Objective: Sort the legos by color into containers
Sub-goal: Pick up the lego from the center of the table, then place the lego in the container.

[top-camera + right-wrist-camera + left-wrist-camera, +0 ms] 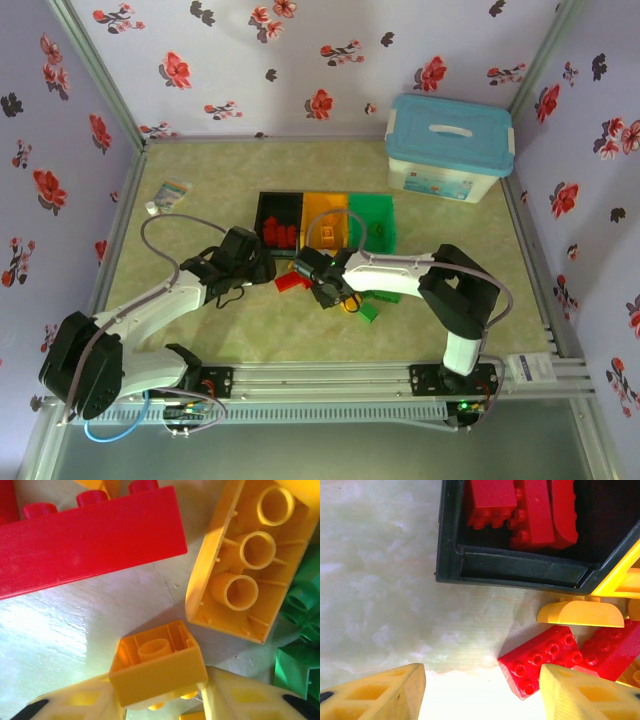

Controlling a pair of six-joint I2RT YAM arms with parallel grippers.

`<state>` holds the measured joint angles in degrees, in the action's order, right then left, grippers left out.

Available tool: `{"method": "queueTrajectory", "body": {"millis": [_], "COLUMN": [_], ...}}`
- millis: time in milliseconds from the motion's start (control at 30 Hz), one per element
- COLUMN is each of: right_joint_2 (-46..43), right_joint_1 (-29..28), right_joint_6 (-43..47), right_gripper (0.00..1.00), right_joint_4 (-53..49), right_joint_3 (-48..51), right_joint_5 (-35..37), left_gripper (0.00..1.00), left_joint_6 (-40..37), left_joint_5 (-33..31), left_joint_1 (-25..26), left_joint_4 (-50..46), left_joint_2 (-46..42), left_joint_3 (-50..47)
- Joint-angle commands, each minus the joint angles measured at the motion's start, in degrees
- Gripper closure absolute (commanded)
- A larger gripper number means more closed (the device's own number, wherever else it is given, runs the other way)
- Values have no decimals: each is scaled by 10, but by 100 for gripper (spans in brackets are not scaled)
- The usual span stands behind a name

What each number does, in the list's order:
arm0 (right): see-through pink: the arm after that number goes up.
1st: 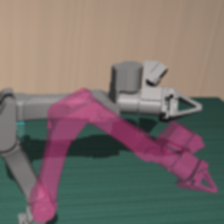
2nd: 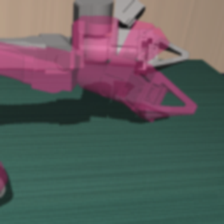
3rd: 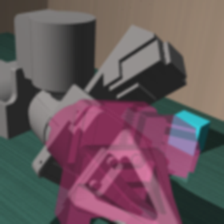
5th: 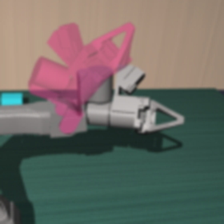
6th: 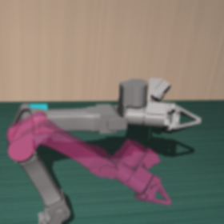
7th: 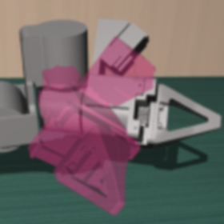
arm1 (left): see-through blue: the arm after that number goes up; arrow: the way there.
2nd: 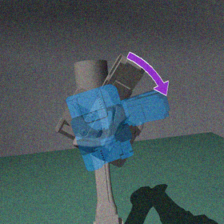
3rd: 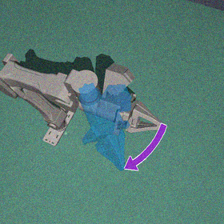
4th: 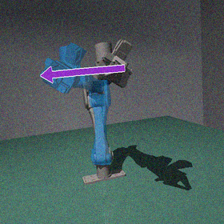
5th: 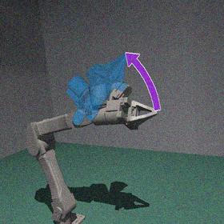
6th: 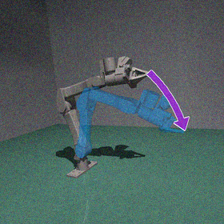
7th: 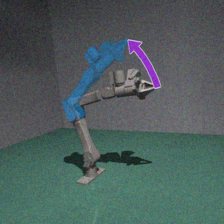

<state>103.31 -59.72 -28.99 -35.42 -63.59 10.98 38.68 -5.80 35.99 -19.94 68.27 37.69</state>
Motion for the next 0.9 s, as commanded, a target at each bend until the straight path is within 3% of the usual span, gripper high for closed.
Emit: {"method": "queueTrajectory", "body": {"millis": [0, 233, 400, 567, 733, 767, 833, 867], "right_joint_2": [-13, -84, -113, -75, -17, -9, 0, 0], "right_joint_1": [-8, -5, 55, 116, 136, 137, 138, 138], "right_joint_6": [2, 20, 39, 55, 72, 75, 75, 75], "right_gripper": [63, 66, 66, 66, 62, 56, 24, 19], "right_joint_4": [-31, -27, -10, -4, -15, -17, -27, -31], "right_joint_3": [-21, -36, -62, -113, -170, -180, -198, -206], "right_joint_5": [24, 45, 40, 12, 4, 4, 14, 15], "left_gripper": [38, 38, 38, 37, 37, 37, 37, 37], "left_joint_6": [6, 1, -2, 2, -5, -7, -11, -14], "left_joint_5": [-6, -5, -9, -36, -67, -73, -77, -78], "left_joint_1": [-1, 5, 35, 83, 136, 147, 162, 171], "left_joint_4": [4, 5, 22, 27, 19, 19, 22, 25], "left_joint_2": [-11, -22, -57, -80, -83, -81, -78, -75], "left_joint_3": [-5, -5, -15, -23, -20, -17, -14, -12]}}
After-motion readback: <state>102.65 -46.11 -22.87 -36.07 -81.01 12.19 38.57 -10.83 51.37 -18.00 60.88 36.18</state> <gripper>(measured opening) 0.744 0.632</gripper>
